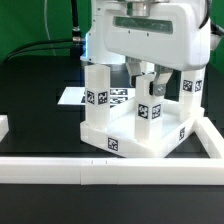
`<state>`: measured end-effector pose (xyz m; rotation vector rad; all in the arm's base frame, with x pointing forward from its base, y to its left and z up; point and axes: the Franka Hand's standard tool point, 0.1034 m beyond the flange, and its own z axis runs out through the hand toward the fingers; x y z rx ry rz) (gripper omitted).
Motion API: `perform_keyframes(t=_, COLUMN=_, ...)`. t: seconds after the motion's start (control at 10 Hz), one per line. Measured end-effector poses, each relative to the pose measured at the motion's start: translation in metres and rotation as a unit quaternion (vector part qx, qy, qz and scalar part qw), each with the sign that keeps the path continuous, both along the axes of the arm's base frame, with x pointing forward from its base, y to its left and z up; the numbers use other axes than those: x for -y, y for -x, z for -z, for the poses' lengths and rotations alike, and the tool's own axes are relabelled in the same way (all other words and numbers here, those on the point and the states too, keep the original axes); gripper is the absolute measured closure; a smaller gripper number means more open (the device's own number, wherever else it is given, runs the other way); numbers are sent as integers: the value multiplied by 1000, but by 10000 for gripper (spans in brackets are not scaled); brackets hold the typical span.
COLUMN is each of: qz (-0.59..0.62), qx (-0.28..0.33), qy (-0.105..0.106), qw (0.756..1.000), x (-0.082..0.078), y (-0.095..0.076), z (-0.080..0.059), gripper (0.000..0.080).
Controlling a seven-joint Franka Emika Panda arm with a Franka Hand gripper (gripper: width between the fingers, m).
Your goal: Assemble desk
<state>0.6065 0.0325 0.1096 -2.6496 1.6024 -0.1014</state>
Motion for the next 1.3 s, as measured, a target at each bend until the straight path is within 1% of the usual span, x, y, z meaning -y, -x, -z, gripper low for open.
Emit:
perform_keyframes(t=0.1, qz=-5, qx=0, qy=0, qw=1000, x=0, y=0, z=0, gripper=304)
perform_keyframes(t=0.2, qz=-16, qx=2, qy=0, qw=1000, x=3, y=-1, z=-5, gripper=186)
perform_keyframes(t=0.3, qz=-19, qx=-2, qy=-7, qw=1000, x=1, y=0, z=-19, gripper=157)
perform_keyframes(t=0.5, qz=-27, qx=3, qy=-22, qw=999, x=3, y=-1, z=-45, gripper=151)
perform_keyframes(t=0.7, qz=-28, qx=2, qy=-19, qw=999, x=3, y=-1, z=-38, gripper=150)
perform_keyframes(t=1.3, qz=-29, qx=2, qy=-18, qw=999, x=3, y=-1, z=-38, gripper=150)
